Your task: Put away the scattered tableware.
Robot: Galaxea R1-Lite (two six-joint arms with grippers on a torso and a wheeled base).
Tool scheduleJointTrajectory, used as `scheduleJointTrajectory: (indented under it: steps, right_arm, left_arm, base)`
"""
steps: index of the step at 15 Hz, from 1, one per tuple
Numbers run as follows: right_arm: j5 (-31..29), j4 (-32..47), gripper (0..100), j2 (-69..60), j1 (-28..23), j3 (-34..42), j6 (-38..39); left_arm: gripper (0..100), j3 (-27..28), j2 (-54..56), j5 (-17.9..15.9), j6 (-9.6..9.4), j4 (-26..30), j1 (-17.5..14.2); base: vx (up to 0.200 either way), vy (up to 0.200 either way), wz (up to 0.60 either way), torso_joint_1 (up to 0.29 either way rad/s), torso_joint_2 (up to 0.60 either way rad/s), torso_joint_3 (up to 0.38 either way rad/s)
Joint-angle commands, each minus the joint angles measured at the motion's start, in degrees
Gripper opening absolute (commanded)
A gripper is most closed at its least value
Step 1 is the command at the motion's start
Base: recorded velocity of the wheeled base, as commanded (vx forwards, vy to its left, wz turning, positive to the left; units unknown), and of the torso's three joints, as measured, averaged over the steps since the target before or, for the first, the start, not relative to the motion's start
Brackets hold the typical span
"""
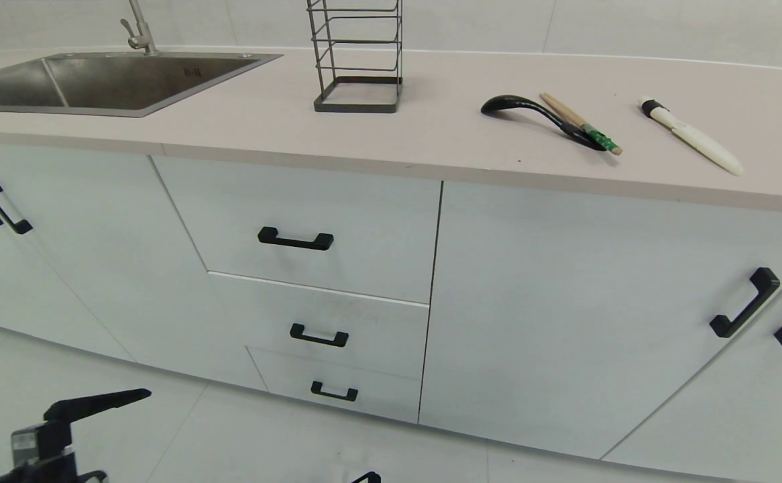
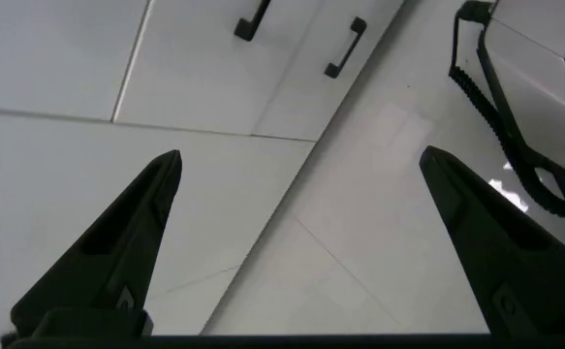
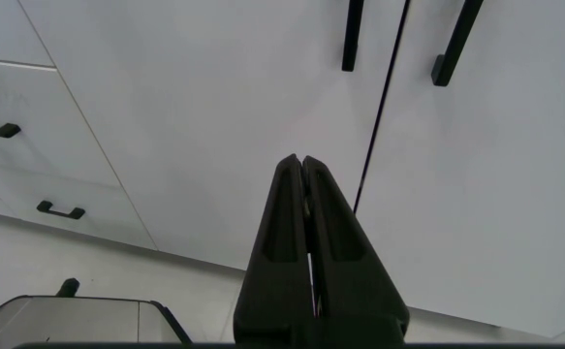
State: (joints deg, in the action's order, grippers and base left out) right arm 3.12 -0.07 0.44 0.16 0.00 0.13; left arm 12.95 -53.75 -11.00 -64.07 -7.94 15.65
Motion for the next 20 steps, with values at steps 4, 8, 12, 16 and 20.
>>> scheduleJointTrajectory:
  steps: [4, 8, 12, 16, 20]
  right_arm:
    - [0.04, -0.01, 0, 0.00, 0.02, 0.00, 0.04]
    - [0.04, -0.01, 0, 0.00, 0.02, 0.00, 0.04]
    - [0.04, -0.01, 0, 0.00, 0.02, 0.00, 0.04]
    - [0.04, -0.01, 0, 0.00, 0.02, 0.00, 0.04]
    - [-0.04, -0.01, 0, 0.00, 0.11, 0.00, 0.04]
  left_arm:
    - [100, -0.99, -23.07, 0.89, -3.87, -18.61, 4.03]
    - [100, 0.15, -31.51, 0.98, -4.31, -21.95, 4.12]
    - [100, 0.41, -41.79, 0.62, -3.95, -32.76, 4.12]
    - [100, 1.99, -49.26, 0.80, -4.22, -39.52, 4.30]
    - [100, 4.54, -52.95, 0.80, -4.22, -40.05, 4.30]
  base:
    - [0.000, 0.000, 0.00, 0.000, 0.00, 0.000]
    - [0.000, 0.000, 0.00, 0.000, 0.00, 0.000]
    - [0.000, 0.000, 0.00, 0.000, 0.00, 0.000]
    - [0.000, 0.000, 0.00, 0.000, 0.00, 0.000]
    - [0.000, 0.000, 0.00, 0.000, 0.00, 0.000]
